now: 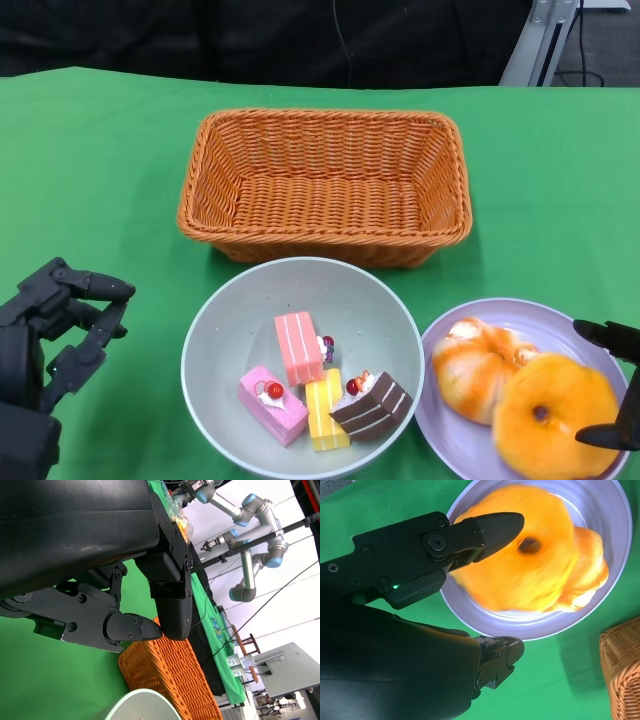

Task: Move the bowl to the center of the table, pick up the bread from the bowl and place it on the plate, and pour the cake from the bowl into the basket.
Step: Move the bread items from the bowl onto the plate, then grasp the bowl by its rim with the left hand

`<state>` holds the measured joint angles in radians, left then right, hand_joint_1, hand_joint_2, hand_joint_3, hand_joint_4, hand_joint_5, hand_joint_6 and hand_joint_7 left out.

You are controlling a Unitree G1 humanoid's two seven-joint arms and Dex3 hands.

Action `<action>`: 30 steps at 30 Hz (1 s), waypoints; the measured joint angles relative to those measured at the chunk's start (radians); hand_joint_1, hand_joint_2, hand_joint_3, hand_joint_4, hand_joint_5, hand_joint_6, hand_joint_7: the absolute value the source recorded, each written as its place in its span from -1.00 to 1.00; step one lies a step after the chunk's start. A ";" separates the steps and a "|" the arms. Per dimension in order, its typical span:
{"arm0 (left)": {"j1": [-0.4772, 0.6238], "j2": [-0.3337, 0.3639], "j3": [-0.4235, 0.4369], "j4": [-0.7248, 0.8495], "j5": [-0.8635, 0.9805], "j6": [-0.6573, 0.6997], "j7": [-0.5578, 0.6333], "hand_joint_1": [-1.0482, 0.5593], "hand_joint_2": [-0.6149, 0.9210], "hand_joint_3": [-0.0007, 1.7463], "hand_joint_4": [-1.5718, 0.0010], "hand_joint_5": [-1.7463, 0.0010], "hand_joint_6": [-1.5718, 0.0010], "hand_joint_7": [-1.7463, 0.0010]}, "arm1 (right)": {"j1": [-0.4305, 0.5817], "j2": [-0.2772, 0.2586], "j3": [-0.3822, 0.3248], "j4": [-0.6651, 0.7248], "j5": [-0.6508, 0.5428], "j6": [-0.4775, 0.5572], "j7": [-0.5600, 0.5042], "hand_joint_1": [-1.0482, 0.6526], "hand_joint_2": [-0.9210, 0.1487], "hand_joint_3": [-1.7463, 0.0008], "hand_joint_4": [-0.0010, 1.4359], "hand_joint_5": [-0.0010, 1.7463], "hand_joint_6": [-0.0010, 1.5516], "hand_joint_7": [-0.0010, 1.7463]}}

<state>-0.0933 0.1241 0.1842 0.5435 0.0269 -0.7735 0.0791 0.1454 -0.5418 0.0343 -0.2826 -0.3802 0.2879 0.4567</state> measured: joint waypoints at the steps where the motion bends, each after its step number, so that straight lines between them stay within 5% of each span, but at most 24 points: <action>1: 0.000 0.000 0.000 0.000 0.000 0.000 0.000 0.13 1.00 -0.69 0.01 -0.58 -0.01 -0.20 | 0.000 -0.001 0.000 0.000 0.004 -0.001 0.000 -0.92 -1.00 0.68 -0.95 -0.99 -0.87 -1.00; 12: 0.000 0.005 0.000 0.009 -0.001 -0.008 0.000 0.13 1.00 -0.70 0.01 -0.58 -0.01 -0.20 | 0.011 0.008 -0.015 -0.015 0.039 -0.022 -0.013 -0.85 -1.00 0.70 -0.88 -0.97 -0.85 -0.99; 23: -0.001 0.005 0.000 0.009 -0.001 -0.008 0.000 0.12 1.00 -0.70 0.01 -0.58 0.00 -0.19 | 0.040 0.160 -0.083 -0.011 0.204 -0.200 -0.159 -0.71 -1.00 0.73 -0.51 -0.86 -0.61 -0.93; 30: -0.001 0.005 0.000 0.009 0.000 -0.008 0.000 0.13 1.00 -0.69 0.01 -0.58 0.00 -0.19 | 0.048 0.278 -0.103 -0.011 0.324 -0.309 -0.213 -0.40 -1.00 0.86 -0.15 -0.77 -0.37 -0.88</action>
<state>-0.0945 0.1288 0.1838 0.5527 0.0265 -0.7814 0.0790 0.1933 -0.2638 -0.0687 -0.2939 -0.0562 -0.0207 0.2442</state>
